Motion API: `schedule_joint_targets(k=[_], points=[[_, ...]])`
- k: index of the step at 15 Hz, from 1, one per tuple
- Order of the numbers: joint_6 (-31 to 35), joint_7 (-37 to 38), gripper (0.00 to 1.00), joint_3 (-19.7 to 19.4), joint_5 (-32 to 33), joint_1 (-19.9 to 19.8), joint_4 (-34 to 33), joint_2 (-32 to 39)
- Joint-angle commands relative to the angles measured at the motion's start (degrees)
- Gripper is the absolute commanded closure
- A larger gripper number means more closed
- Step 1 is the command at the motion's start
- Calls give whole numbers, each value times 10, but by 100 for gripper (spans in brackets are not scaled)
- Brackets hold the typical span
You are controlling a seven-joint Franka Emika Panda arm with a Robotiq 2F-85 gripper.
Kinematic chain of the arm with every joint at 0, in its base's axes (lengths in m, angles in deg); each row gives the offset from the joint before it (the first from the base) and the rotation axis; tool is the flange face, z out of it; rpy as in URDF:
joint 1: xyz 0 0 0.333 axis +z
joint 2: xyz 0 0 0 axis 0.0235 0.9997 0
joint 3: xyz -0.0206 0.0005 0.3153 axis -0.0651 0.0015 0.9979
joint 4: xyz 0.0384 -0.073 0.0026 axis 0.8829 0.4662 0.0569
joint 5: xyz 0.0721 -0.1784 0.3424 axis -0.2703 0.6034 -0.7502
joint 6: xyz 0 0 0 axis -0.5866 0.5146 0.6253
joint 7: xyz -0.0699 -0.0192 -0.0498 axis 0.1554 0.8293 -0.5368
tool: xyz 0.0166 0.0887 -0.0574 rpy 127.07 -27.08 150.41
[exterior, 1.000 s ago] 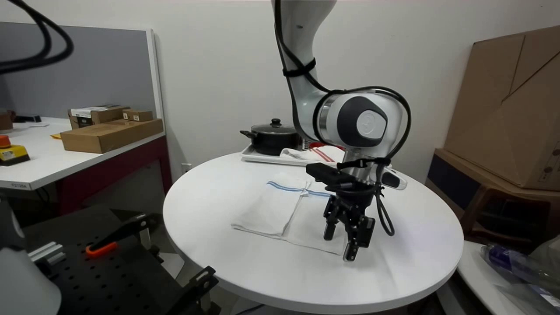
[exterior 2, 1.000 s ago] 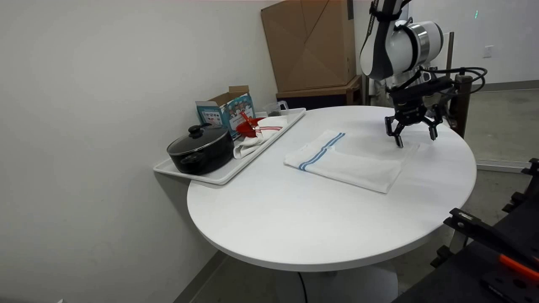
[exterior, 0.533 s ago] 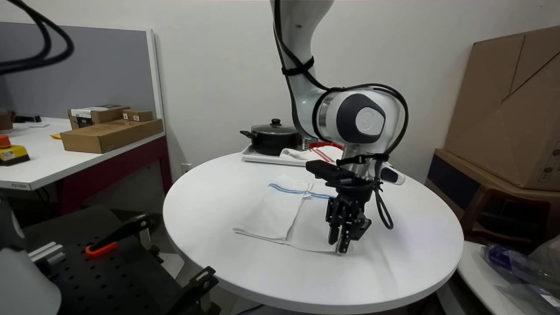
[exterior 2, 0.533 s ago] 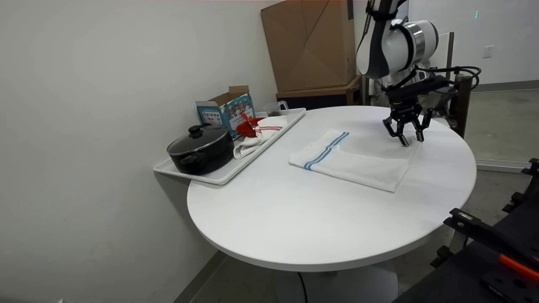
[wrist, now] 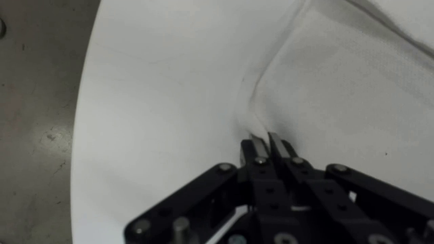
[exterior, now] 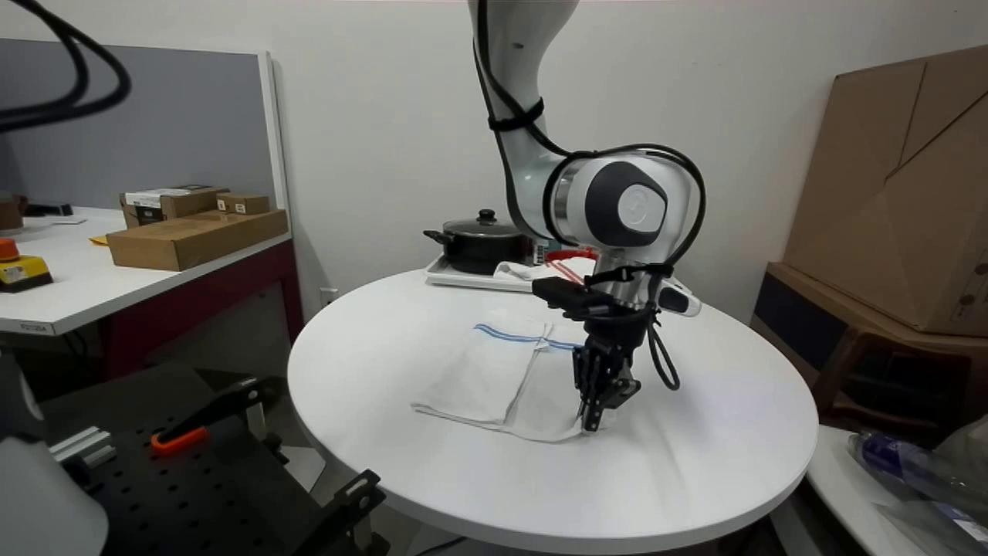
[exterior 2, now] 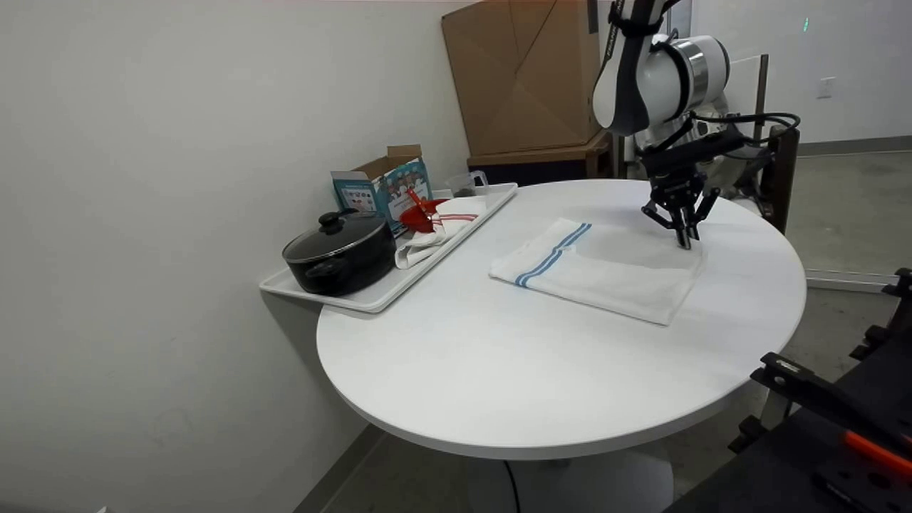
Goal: Fold the towel
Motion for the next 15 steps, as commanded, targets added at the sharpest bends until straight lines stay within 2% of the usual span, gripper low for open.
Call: schedule_joint_targets(k=[1, 8, 10, 15], points=[[-27, 26, 92, 15, -24, -9, -3, -19], [-52, 41, 93, 43, -133, -36, 29, -121], [-50, 43, 93, 45, -133, -26, 37, -151], [-52, 79, 93, 63, -69, 47, 48, -195]])
